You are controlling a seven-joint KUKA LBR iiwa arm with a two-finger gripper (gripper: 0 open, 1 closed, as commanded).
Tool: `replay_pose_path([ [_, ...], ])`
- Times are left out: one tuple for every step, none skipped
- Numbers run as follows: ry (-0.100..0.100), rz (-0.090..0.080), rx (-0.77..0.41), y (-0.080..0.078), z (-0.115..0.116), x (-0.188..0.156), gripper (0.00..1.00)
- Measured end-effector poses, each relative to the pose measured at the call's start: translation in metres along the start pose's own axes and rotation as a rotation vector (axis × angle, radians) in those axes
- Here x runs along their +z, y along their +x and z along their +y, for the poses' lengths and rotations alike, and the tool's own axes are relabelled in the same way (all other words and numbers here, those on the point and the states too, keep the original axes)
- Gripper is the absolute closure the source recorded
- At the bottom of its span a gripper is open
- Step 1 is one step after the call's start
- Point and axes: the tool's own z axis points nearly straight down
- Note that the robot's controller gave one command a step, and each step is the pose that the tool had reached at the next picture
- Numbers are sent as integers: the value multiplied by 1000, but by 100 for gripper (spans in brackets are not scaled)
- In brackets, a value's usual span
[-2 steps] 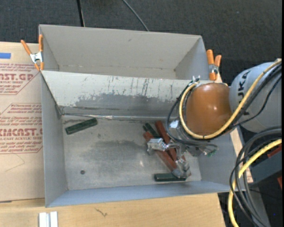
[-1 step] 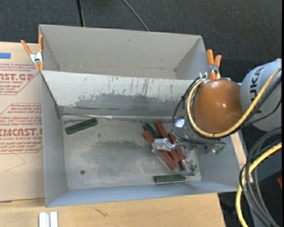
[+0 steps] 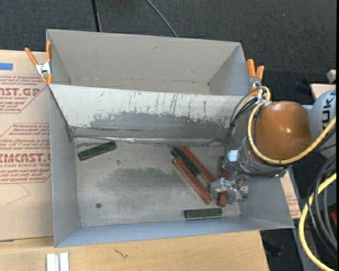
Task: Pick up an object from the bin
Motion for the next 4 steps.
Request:
replay_pose_path([
  [0,-3,1,-1,0,0,0],
  [-1,0,0,0,0,0,100],
  [-1,0,-1,0,0,0,100],
  [3,-1,49,6,-42,-143,100],
])
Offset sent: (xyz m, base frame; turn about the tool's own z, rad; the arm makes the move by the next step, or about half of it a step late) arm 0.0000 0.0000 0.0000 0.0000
